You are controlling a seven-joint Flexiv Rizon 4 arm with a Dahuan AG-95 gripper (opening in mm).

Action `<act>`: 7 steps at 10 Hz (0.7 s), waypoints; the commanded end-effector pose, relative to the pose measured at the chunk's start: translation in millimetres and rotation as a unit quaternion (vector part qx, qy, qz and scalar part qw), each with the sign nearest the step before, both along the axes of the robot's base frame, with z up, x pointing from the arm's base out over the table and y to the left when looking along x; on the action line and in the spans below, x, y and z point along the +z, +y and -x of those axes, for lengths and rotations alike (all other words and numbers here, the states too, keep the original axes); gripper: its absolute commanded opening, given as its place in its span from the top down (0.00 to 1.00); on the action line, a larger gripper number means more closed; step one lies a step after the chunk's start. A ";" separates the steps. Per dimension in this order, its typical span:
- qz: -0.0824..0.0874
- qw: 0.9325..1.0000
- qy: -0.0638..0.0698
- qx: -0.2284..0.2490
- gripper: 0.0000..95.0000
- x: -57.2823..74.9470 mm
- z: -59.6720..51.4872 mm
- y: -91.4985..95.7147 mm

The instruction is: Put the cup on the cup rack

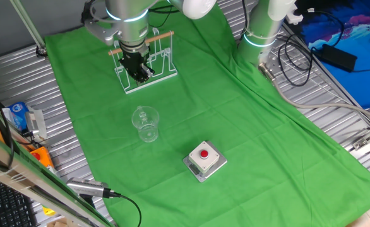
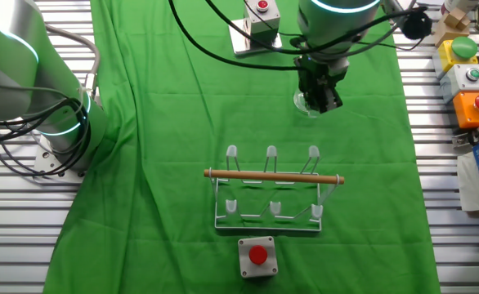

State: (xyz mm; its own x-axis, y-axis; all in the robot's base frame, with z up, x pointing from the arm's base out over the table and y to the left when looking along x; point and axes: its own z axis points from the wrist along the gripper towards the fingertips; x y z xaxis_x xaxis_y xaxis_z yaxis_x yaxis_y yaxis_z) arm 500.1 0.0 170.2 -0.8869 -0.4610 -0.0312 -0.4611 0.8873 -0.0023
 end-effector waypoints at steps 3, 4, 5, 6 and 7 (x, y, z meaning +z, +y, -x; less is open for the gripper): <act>0.000 0.996 0.031 0.086 1.00 0.0 0.2 0.0; 0.001 0.995 0.033 0.091 1.00 0.0 0.2 0.0; 0.001 0.995 0.034 0.092 1.00 0.0 0.2 0.0; 0.001 0.995 0.040 0.097 1.00 0.0 0.2 0.0; 0.001 0.994 0.045 0.103 1.00 0.6 0.3 0.1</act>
